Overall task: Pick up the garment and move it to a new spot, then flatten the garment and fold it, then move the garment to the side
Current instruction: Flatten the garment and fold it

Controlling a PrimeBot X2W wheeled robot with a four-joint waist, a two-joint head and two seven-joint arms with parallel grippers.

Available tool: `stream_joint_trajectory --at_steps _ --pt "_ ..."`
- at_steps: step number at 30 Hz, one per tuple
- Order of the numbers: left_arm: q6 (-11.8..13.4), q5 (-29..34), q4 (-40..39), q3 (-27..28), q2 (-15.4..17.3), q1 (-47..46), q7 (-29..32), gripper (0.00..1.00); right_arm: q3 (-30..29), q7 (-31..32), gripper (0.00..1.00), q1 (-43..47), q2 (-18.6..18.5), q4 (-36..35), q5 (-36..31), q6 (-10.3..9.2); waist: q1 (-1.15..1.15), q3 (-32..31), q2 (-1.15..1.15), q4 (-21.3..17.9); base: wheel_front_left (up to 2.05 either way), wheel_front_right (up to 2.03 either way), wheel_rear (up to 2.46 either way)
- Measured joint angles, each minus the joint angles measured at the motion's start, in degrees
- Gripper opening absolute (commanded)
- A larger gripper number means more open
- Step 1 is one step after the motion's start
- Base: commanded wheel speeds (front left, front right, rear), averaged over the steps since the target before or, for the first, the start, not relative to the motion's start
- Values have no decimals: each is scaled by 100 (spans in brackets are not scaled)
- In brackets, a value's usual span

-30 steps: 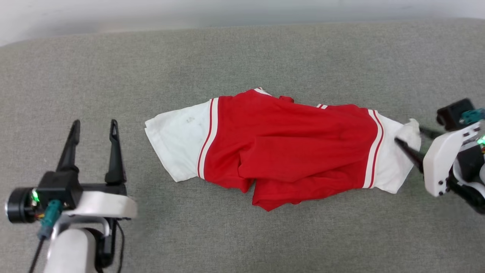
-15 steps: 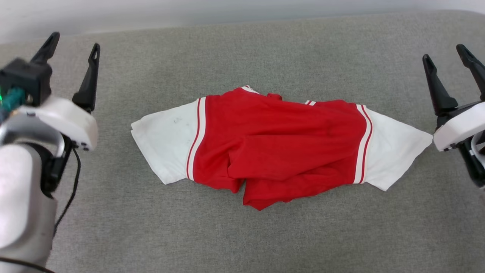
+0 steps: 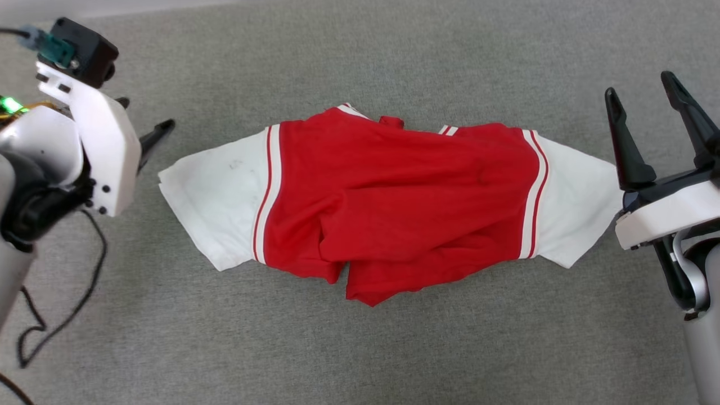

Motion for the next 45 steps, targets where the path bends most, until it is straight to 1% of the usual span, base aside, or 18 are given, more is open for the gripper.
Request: stream_joint_trajectory --at_steps 2,6,9,10,13,14,15,18,21,22,24,27,32,35,37,39,42,45 --pt "0 -282 60 -209 179 -183 339 100 -15 125 100 42 57 -190 -20 -1 0 97 0 -33 0 0 0" --pt "0 -737 236 -664 333 -394 907 100 -31 348 100 83 87 -370 -57 0 0 299 0 -94 0 0 0" --pt "1 -905 387 -992 387 -544 1158 100 -14 408 100 89 103 -434 -56 0 0 444 0 -133 0 0 0" --pt "0 -912 532 -1421 407 -622 1341 100 2 437 100 81 114 -455 -57 0 0 562 0 -171 0 0 0" --pt "0 -904 655 -1764 415 -764 1441 100 5 436 100 76 115 -446 -56 0 0 621 0 -189 0 0 0" --pt "1 -944 681 -1866 421 -811 1462 47 7 438 100 65 113 -437 -51 0 0 624 0 -192 0 0 0" --pt "1 -956 693 -1964 430 -848 1459 0 3 441 100 43 107 -433 -40 0 0 620 0 -194 0 0 0" --pt "1 -1084 749 -2194 425 -929 1319 0 -7 495 100 -53 1 -436 -12 0 0 564 0 -189 0 0 0" --pt "0 -1182 760 -2372 437 -979 1111 0 -3 651 100 -231 -237 -515 42 0 0 468 0 -171 0 0 0" --pt "0 -1209 748 -2426 458 -1000 1040 0 27 744 100 -331 -352 -558 87 0 0 434 0 -161 0 0 0" --pt "0 -1280 688 -2524 521 -1032 904 0 220 1084 100 -559 -722 -592 259 0 0 368 0 -129 0 0 0" --pt "0 -1362 568 -2618 602 -1100 695 0 701 1892 100 -845 -1413 -590 681 0 0 292 0 -57 0 0 0" --pt "0 -1419 426 -2782 700 -1166 415 0 1812 3986 100 -1234 -2561 -582 2009 0 0 235 0 69 0 0 0" --pt "0 -1436 349 -2871 704 -1239 310 0 2194 4953 100 -1543 -2991 -571 2569 0 -1 261 0 131 0 0 0" --pt "1 -1436 322 -2926 692 -1294 243 0 2371 5392 100 -1677 -3095 -431 2831 0 0 305 0 169 0 0 0" --pt "0 -1436 304 -2975 664 -1353 194 0 2504 5710 100 -1771 -3085 -209 3015 0 0 355 0 207 0 0 0" --pt "0 -1426 282 -3050 639 -1456 130 0 2605 5892 100 -1892 -2916 192 3143 -1 -1 441 0 260 0 0 0" --pt "0 -1426 256 -3114 612 -1550 78 0 2738 5907 100 -1957 -2657 600 3143 0 0 532 0 309 0 0 0"
